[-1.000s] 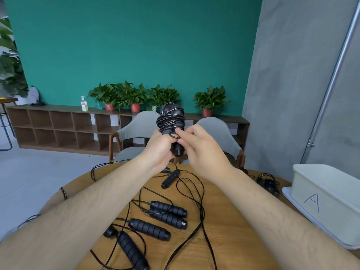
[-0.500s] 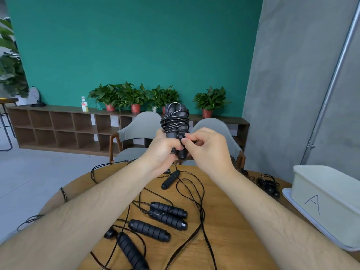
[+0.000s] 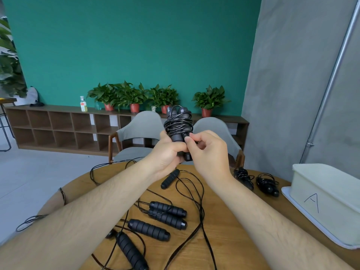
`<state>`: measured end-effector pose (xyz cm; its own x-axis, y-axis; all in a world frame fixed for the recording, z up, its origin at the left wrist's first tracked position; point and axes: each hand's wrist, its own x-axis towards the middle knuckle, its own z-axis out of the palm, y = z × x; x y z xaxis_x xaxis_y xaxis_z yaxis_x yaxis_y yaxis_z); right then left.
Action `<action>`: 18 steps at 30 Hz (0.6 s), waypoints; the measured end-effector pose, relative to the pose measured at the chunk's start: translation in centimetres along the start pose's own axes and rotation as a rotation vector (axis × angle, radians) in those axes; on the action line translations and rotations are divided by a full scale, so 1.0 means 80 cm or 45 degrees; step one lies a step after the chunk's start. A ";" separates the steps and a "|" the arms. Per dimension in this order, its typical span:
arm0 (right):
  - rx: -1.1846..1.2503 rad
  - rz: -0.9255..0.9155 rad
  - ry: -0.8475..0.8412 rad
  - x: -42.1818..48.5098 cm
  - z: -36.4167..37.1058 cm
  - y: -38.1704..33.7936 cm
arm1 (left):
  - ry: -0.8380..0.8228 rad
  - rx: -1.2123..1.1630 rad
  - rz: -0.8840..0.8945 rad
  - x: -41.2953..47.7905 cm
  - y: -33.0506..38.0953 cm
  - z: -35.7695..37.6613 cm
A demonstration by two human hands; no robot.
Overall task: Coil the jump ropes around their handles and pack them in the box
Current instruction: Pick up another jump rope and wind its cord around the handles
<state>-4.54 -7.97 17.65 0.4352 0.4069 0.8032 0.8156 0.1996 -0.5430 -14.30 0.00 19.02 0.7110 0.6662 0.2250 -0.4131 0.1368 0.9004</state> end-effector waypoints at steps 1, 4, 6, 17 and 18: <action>0.009 0.006 0.001 -0.001 -0.001 0.001 | -0.018 -0.006 -0.001 0.000 -0.001 -0.001; 0.013 0.029 -0.035 -0.002 0.000 0.004 | -0.050 0.012 0.018 0.000 -0.001 -0.007; 0.015 0.062 -0.069 -0.002 0.000 0.004 | -0.049 0.050 0.026 -0.001 0.000 -0.009; -0.055 0.055 0.120 -0.011 0.004 -0.005 | -0.102 -0.054 -0.022 -0.010 -0.013 0.002; -0.075 0.033 0.124 -0.012 0.005 -0.005 | -0.109 -0.023 -0.025 -0.010 -0.016 0.001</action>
<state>-5.44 -8.09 16.95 0.4888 0.3222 0.8107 0.8235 0.1364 -0.5507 -14.27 -0.80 17.72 0.7647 0.5983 0.2392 -0.4084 0.1629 0.8981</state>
